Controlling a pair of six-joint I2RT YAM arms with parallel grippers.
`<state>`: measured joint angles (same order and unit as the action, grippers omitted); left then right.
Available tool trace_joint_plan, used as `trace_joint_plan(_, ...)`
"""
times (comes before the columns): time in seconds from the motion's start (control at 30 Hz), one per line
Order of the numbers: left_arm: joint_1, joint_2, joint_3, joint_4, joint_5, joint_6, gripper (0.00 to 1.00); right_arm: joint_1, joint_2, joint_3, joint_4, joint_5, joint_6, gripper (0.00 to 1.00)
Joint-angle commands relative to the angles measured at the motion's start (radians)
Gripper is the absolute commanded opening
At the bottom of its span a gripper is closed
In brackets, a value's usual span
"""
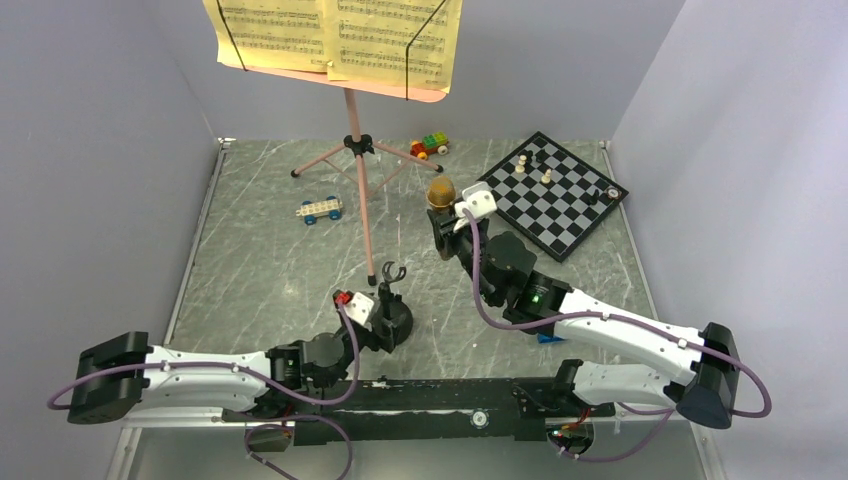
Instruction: Pack up the instrument practice props
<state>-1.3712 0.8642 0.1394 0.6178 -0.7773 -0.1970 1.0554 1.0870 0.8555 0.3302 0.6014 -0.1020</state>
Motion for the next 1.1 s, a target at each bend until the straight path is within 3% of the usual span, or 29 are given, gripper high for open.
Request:
trace_joint_plan(0.0, -0.006, -0.100, 0.092, -0.142, -0.033, 0.015, 0.86, 0.000, -0.040, 0.064, -0.135, -0.030, 0.088, 0.00)
trace_joint_plan(0.13, -0.005, -0.245, 0.163, -0.269, -0.061, 0.048, 0.90, -0.025, -0.071, 0.107, -0.234, -0.086, 0.192, 0.00)
trace_joint_plan(0.23, -0.006, -0.368, 0.214, -0.342, -0.010, 0.078, 0.95, -0.084, -0.089, 0.160, -0.324, -0.283, 0.290, 0.00)
trace_joint_plan(0.4, 0.014, -0.535, 0.230, -0.327, 0.390, 0.126, 0.99, -0.243, -0.075, 0.200, -0.365, -0.726, 0.452, 0.00)
trace_joint_plan(0.5, 0.073, -0.543, 0.257, -0.353, 0.636, 0.069, 0.99, -0.256, -0.057, 0.194, -0.290, -0.915, 0.498, 0.00)
trace_joint_plan(0.6, 0.174, -0.520, 0.274, -0.343, 0.795, -0.017, 0.99, -0.256, -0.043, 0.168, -0.186, -1.052, 0.541, 0.00)
trace_joint_plan(0.7, 0.290, -0.502, 0.276, -0.304, 0.906, -0.084, 0.99, -0.254, -0.024, 0.156, -0.116, -1.119, 0.573, 0.00)
trace_joint_plan(0.8, 0.362, -0.451, 0.314, -0.345, 0.918, -0.100, 0.99, -0.248, -0.011, 0.142, -0.071, -1.152, 0.604, 0.00)
trace_joint_plan(0.97, 0.394, -0.361, 0.329, -0.307, 0.974, -0.121, 0.98, -0.197, 0.010, 0.131, -0.037, -1.136, 0.610, 0.00)
trace_joint_plan(1.07, 0.407, -0.326, 0.337, -0.284, 0.975, -0.127, 0.89, -0.137, 0.023, 0.131, -0.035, -1.095, 0.577, 0.00)
